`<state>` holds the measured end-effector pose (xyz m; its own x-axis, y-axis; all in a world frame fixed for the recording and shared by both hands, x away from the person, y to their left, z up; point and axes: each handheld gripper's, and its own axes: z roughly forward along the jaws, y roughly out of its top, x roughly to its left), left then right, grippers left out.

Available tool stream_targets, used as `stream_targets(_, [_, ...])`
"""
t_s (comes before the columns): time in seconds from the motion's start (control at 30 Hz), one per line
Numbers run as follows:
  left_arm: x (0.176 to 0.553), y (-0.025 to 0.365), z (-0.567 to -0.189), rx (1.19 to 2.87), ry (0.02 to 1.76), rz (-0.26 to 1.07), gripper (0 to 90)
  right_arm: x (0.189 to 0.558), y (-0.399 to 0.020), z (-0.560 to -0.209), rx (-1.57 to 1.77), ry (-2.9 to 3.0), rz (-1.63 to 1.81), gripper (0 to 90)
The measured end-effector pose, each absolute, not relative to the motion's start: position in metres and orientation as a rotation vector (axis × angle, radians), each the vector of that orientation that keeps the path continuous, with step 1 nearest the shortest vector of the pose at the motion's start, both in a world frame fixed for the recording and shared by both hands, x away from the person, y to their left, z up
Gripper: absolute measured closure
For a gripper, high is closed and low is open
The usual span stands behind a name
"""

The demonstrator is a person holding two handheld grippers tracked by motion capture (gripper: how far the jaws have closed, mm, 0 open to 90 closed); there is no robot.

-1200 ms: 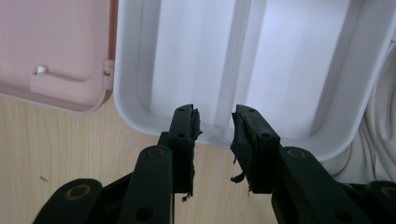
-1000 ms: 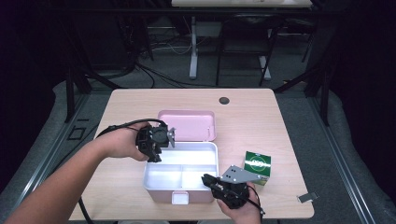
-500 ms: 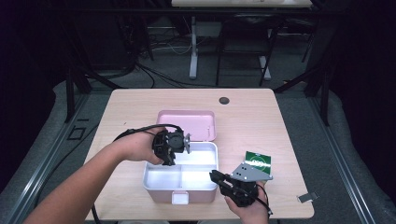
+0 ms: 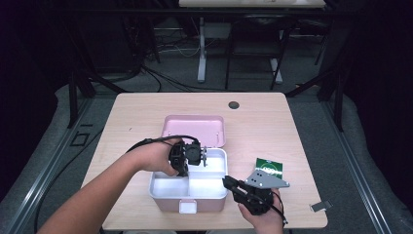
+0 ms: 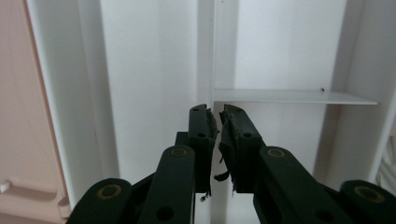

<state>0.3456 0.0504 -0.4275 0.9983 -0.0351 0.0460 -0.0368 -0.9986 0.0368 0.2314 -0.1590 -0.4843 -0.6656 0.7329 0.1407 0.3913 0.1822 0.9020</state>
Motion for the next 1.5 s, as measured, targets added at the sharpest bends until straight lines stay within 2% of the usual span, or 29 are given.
stream_targets(0.23, [0.348,0.048,-0.437,3.104,-0.054,0.054,84.2,0.232,-0.161,-0.485,1.079,2.128,1.489,83.4])
stream_targets(0.33, [0.348,0.046,-0.438,3.109,-0.051,0.067,87.8,0.233,-0.162,-0.485,1.086,2.132,1.477,83.4])
stream_targets(1.0, [0.350,0.046,-0.437,3.109,-0.059,0.040,89.0,0.236,-0.168,-0.486,1.097,2.120,1.475,83.4])
stream_targets(1.5, [0.349,0.054,-0.407,3.067,-0.028,0.100,89.2,0.236,-0.173,-0.485,1.116,2.101,1.480,83.1])
